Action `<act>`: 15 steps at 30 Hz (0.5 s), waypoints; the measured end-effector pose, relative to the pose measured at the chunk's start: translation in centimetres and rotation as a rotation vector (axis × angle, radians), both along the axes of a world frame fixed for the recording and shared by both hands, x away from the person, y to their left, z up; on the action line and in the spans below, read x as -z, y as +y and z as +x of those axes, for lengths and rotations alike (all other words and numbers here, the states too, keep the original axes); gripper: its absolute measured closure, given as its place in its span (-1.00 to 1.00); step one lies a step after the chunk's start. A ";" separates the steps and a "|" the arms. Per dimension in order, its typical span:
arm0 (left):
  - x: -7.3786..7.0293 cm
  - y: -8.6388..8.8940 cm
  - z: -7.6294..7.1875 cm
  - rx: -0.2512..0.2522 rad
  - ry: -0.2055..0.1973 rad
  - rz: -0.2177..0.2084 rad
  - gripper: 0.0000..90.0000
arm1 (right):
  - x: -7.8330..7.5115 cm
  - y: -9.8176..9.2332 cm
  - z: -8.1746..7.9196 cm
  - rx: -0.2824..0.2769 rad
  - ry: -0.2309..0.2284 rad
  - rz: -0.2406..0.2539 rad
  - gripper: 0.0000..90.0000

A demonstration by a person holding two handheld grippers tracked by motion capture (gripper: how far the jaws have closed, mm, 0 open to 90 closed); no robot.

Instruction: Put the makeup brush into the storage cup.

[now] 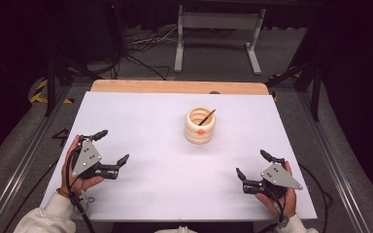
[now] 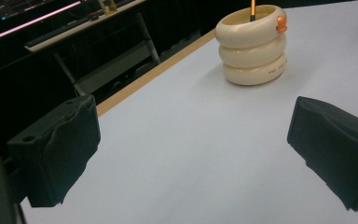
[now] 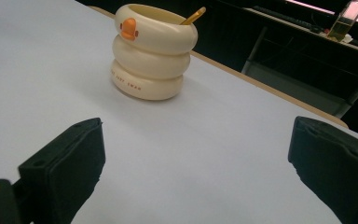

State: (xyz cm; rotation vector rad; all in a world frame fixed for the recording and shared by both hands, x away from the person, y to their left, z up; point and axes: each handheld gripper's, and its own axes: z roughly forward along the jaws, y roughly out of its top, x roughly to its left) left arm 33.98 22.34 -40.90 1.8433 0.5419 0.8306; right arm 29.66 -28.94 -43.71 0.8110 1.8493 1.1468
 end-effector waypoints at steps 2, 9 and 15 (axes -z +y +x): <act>0.1 0.3 -0.1 0.001 0.005 -0.007 -0.92 | 0.0 -0.1 0.0 0.002 0.001 -0.001 -0.91; 1.2 1.2 -0.7 -0.023 0.025 0.011 -0.92 | 0.0 -0.1 0.0 0.004 -0.001 -0.003 -0.91; 2.5 2.1 -1.4 -0.053 0.059 -0.001 -0.91 | -0.1 -0.5 -0.2 0.013 -0.009 0.005 -0.91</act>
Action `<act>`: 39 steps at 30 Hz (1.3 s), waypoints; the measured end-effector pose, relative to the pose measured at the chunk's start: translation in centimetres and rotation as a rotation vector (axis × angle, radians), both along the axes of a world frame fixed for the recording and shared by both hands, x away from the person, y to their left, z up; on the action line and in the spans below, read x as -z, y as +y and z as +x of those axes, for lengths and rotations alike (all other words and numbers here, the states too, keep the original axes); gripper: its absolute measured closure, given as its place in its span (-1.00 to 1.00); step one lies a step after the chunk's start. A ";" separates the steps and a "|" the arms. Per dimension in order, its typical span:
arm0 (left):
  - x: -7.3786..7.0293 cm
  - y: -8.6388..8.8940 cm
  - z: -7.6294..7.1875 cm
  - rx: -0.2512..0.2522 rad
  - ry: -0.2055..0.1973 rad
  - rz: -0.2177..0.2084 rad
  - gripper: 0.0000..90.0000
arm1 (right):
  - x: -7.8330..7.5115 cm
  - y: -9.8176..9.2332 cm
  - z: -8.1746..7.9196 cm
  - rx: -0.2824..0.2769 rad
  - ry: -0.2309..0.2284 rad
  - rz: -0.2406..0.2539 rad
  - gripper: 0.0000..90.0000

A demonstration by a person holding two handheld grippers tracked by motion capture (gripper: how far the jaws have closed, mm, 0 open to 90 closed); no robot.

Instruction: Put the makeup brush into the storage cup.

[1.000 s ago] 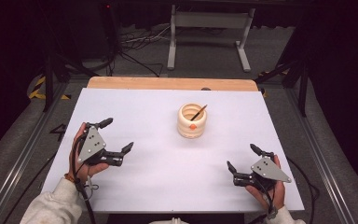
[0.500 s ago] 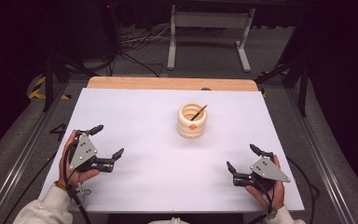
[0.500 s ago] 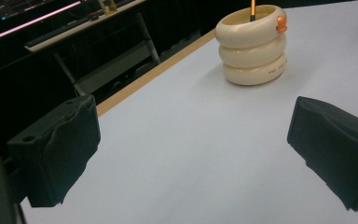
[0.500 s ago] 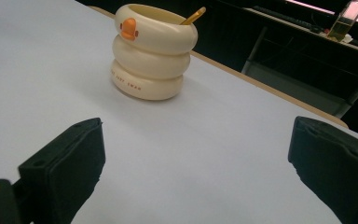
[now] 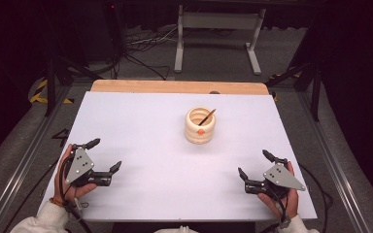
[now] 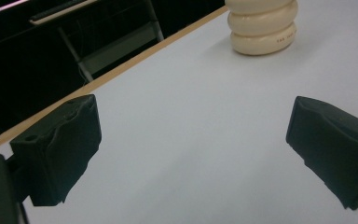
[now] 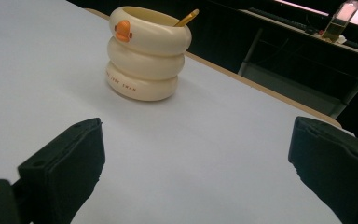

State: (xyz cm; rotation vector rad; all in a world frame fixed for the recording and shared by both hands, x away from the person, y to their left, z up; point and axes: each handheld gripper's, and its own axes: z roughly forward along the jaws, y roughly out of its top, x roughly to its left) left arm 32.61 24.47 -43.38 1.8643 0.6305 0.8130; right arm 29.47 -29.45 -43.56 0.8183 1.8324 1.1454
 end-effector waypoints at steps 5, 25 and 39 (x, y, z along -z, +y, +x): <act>1.2 0.7 -0.5 -0.003 0.075 -0.024 -0.90 | 0.0 -0.1 -0.1 -0.001 -0.002 0.000 -0.91; 1.6 0.9 -1.4 -0.037 0.082 -0.081 -0.89 | -0.3 0.3 -0.3 -0.007 -0.017 -0.012 -0.91; 1.4 1.4 -1.5 -0.048 0.078 -0.081 -0.90 | -0.2 0.5 -0.1 -0.019 -0.014 -0.013 -0.91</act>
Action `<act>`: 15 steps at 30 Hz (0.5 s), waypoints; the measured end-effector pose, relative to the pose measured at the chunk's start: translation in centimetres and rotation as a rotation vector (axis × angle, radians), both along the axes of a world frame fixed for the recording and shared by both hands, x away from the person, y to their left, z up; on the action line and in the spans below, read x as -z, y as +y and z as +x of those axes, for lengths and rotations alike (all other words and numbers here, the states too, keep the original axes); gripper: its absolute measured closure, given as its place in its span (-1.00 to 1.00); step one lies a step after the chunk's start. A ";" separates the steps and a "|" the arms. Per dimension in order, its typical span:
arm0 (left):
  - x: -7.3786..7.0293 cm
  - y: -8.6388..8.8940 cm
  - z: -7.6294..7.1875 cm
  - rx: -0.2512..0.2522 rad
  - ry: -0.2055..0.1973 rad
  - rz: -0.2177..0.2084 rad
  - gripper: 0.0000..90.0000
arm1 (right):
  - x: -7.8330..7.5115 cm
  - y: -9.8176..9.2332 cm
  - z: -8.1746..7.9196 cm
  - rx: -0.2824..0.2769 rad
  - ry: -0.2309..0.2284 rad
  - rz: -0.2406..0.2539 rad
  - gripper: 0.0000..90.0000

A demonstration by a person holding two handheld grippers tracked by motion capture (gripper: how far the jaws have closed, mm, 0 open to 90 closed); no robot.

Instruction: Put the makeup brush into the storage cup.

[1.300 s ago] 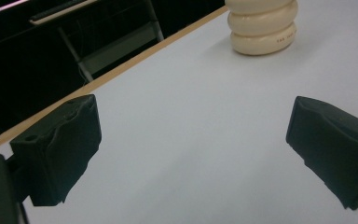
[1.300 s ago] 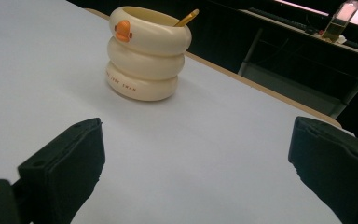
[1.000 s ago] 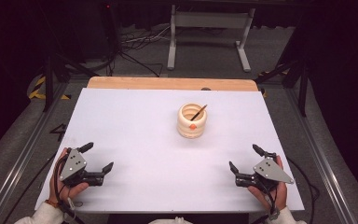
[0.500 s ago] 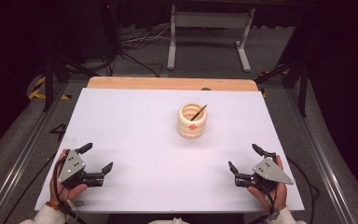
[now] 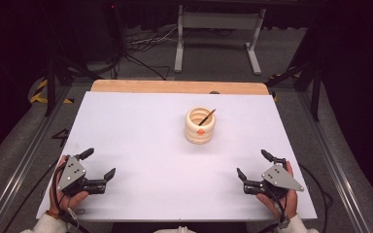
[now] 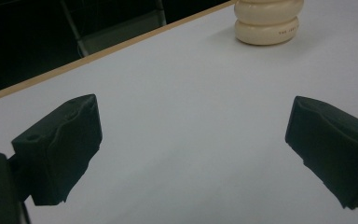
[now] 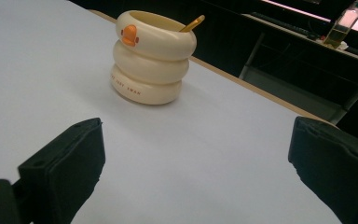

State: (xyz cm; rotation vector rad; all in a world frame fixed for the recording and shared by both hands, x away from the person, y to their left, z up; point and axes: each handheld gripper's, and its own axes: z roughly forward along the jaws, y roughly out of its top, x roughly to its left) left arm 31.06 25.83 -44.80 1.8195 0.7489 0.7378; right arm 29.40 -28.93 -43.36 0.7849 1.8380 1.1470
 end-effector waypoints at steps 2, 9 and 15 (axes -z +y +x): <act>0.0 0.1 -0.1 -0.004 -0.001 -0.004 -0.90 | 0.0 0.0 0.1 -0.002 0.000 0.002 -0.91; -0.1 0.8 -0.8 -0.026 0.000 -0.009 -0.90 | 0.0 0.6 0.9 -0.024 -0.001 0.000 -0.90; -0.1 1.1 -1.3 -0.048 -0.001 -0.008 -0.90 | 0.1 0.9 1.5 -0.040 -0.001 -0.009 -0.90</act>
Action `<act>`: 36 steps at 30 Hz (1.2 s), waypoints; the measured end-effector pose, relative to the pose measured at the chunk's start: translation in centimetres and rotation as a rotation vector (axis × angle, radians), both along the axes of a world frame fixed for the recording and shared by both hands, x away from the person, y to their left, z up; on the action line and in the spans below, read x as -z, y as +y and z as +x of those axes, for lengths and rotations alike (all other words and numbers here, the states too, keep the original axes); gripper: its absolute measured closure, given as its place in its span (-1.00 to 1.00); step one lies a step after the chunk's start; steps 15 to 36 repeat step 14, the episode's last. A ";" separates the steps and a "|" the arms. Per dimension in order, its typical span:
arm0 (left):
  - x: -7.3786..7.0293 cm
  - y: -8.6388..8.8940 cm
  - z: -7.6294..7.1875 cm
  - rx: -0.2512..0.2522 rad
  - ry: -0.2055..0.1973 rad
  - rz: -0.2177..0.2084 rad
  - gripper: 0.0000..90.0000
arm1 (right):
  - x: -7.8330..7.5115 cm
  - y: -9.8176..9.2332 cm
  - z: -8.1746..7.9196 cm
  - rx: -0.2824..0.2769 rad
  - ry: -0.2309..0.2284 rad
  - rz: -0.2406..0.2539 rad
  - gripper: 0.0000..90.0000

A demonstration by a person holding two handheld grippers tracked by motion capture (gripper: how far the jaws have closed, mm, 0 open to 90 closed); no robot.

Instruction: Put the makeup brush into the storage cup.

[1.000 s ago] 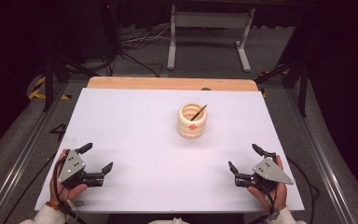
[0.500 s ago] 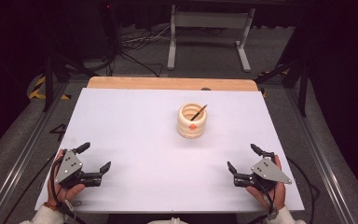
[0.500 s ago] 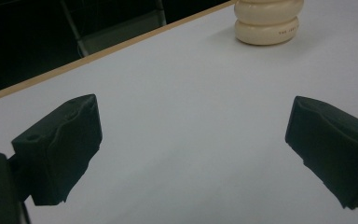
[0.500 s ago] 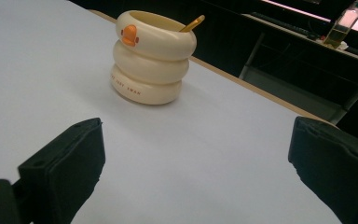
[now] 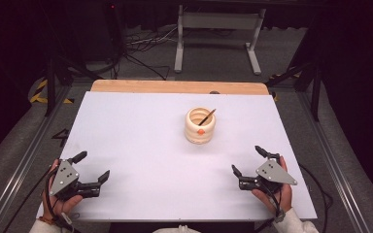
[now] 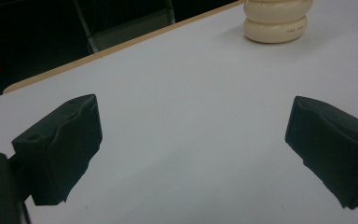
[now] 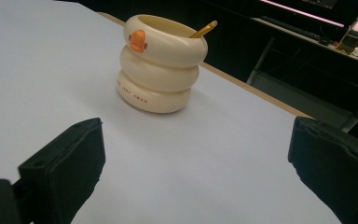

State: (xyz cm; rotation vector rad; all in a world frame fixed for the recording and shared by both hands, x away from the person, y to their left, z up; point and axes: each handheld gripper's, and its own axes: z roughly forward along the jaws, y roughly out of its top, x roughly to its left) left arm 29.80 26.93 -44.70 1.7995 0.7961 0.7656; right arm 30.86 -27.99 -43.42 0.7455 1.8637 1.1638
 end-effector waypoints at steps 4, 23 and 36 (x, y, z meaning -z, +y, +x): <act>-0.1 0.0 0.1 0.006 0.002 -0.004 -0.90 | 0.0 0.0 0.0 -0.005 0.000 -0.001 -0.90; -0.2 -0.6 0.7 0.016 -0.007 -0.004 -0.89 | 0.1 -0.5 -0.6 0.018 0.004 0.006 -0.90; -0.2 -0.6 0.7 0.016 -0.007 -0.004 -0.89 | 0.1 -0.5 -0.6 0.018 0.004 0.006 -0.90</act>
